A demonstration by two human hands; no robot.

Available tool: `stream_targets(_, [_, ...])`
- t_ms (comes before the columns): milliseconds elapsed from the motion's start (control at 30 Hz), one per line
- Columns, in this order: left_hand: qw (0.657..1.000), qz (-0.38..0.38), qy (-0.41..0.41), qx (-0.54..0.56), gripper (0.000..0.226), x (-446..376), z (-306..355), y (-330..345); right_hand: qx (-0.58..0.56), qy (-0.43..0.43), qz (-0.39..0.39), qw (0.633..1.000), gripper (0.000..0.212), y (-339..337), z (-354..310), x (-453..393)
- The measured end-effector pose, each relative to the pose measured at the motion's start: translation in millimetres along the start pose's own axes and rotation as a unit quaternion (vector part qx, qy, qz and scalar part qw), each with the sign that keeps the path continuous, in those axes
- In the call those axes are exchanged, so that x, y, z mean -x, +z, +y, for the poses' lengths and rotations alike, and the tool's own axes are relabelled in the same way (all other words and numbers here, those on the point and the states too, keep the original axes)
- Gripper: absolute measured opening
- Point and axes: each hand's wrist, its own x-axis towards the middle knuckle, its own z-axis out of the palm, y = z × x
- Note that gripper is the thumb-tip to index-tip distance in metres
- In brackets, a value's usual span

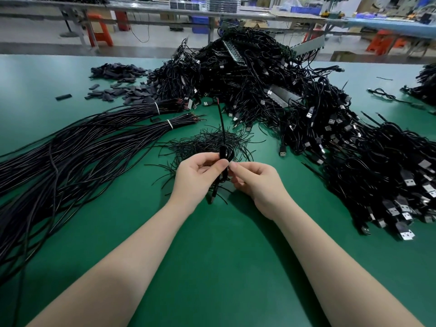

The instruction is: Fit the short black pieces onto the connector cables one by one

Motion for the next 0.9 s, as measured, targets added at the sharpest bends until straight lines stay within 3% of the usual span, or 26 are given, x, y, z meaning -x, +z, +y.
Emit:
stream_targets(100, [1.000,-0.001,-0.009,-0.025,0.011,-1,-2,1,0.057,-0.044,0.030,0.997,0.014,1,2,1])
stream_targets(167, [0.999,0.008,-0.024,-0.032,0.006,-2,-2,2,0.191,-0.121,0.075,0.971,0.013,5,3,1])
stream_targets(200, [0.999,0.010,-0.037,-0.021,0.004,-3,-1,2,0.274,-0.181,0.101,0.939,0.011,7,5,2])
stream_targets(300, [0.994,-0.012,-0.099,0.043,0.011,-4,3,1,0.448,-0.395,0.146,0.789,0.002,13,8,2])
stream_targets(333, [0.993,-0.016,-0.110,0.050,0.013,-4,3,1,0.460,-0.433,0.147,0.761,0.003,14,10,1])
stream_targets(367, [0.993,-0.007,-0.107,0.050,0.013,-4,4,1,0.455,-0.439,0.146,0.761,0.003,15,12,0])
stream_targets(400, [0.995,0.012,-0.089,0.042,0.011,-4,3,2,0.432,-0.415,0.146,0.787,0.004,15,12,0])
stream_targets(500, [0.999,0.045,0.000,-0.016,0.013,-2,5,5,0.258,-0.220,0.123,0.933,0.007,10,9,0])
stream_targets(567, [0.998,0.036,0.040,-0.040,0.018,-1,5,7,0.146,-0.110,0.102,0.978,0.022,5,6,-3])
stream_targets(700, [0.996,0.026,0.074,-0.034,0.025,1,6,8,0.072,-0.041,0.074,0.994,0.043,4,2,-10])
stream_targets(900, [0.998,0.012,0.067,0.005,0.033,1,8,7,0.044,-0.058,0.039,0.997,0.008,-2,3,-8])
